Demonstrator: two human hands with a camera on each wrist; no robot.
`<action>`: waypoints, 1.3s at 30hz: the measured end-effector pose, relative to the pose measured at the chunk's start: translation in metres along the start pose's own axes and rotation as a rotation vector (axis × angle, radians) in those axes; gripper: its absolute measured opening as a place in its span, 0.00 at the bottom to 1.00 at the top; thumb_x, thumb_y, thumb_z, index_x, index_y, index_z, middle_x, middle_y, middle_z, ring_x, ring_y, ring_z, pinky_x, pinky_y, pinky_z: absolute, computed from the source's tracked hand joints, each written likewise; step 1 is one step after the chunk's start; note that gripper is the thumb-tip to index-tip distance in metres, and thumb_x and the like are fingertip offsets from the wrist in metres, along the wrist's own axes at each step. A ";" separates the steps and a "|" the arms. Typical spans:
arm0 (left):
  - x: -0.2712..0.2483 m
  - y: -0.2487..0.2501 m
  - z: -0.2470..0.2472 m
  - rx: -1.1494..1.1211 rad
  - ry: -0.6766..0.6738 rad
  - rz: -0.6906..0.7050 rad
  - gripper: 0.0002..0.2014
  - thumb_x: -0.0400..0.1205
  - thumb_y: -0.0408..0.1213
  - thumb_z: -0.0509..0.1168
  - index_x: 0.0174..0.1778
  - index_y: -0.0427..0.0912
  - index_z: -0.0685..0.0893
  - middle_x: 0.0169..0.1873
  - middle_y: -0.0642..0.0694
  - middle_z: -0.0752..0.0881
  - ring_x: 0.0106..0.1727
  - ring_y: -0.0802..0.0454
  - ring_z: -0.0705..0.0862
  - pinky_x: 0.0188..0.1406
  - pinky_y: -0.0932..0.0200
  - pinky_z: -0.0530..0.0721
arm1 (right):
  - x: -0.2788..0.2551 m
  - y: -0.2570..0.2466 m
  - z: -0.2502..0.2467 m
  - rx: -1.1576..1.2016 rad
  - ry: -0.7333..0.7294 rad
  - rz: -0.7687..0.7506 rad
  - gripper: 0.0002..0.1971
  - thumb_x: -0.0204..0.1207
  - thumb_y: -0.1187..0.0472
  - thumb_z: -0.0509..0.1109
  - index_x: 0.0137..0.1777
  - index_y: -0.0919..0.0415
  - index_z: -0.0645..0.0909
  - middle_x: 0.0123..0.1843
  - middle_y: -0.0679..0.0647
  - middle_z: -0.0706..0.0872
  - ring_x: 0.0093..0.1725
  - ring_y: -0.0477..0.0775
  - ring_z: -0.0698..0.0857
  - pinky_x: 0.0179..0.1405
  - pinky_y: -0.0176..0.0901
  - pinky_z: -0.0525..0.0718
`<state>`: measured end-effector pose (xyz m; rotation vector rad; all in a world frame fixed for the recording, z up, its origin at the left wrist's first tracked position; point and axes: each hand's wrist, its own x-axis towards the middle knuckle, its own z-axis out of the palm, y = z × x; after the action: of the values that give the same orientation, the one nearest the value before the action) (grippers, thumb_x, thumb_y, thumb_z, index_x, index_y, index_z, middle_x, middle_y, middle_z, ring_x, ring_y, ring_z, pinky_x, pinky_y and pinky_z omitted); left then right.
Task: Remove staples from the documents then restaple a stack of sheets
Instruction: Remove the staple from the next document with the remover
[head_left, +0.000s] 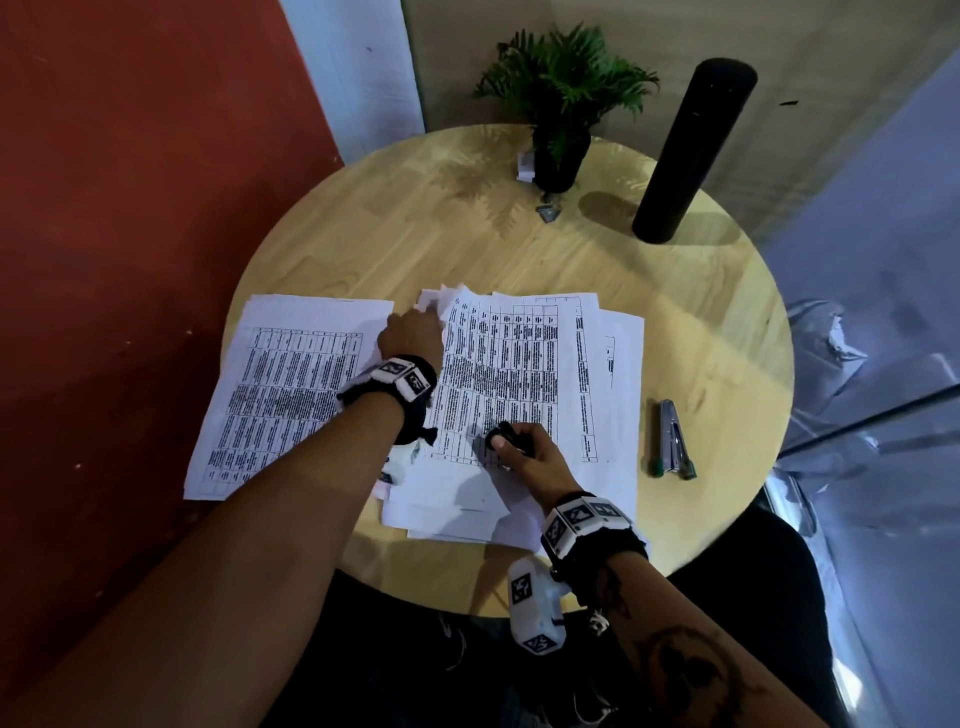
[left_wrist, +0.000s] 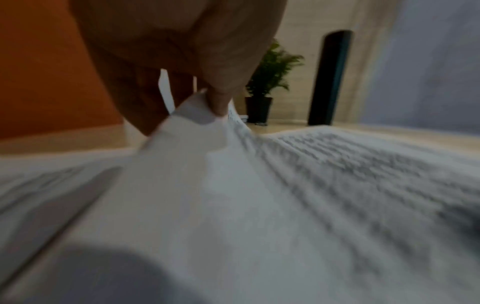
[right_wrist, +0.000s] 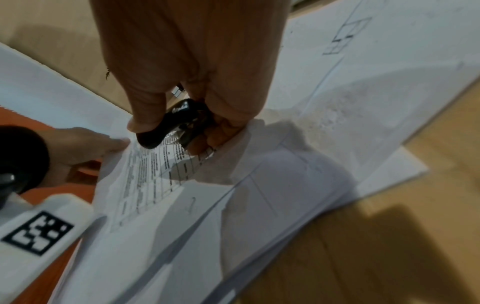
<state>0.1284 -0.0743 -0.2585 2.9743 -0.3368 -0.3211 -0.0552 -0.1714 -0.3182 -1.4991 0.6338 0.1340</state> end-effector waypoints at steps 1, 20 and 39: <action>-0.003 0.001 0.002 0.038 0.028 0.051 0.20 0.89 0.41 0.50 0.78 0.43 0.66 0.73 0.36 0.71 0.71 0.35 0.70 0.58 0.41 0.75 | 0.001 0.000 0.000 -0.003 -0.001 0.001 0.11 0.77 0.60 0.70 0.54 0.60 0.73 0.52 0.56 0.80 0.54 0.53 0.78 0.60 0.52 0.76; -0.034 -0.019 0.016 -0.756 -0.043 -0.142 0.19 0.72 0.35 0.76 0.56 0.30 0.86 0.54 0.34 0.88 0.58 0.41 0.85 0.44 0.65 0.72 | -0.007 -0.014 -0.002 0.046 -0.047 0.036 0.03 0.80 0.64 0.66 0.50 0.61 0.74 0.47 0.57 0.80 0.48 0.53 0.79 0.49 0.43 0.79; -0.075 0.000 -0.125 -1.296 0.247 0.241 0.10 0.70 0.25 0.75 0.41 0.43 0.88 0.32 0.62 0.90 0.38 0.64 0.87 0.42 0.67 0.85 | -0.078 -0.274 -0.116 -0.678 0.081 -0.819 0.18 0.71 0.67 0.75 0.61 0.64 0.80 0.80 0.53 0.48 0.59 0.39 0.80 0.57 0.20 0.74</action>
<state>0.0851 -0.0438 -0.1229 1.6530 -0.2846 -0.0687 -0.0299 -0.2853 -0.0339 -2.3181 -0.0264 -0.3825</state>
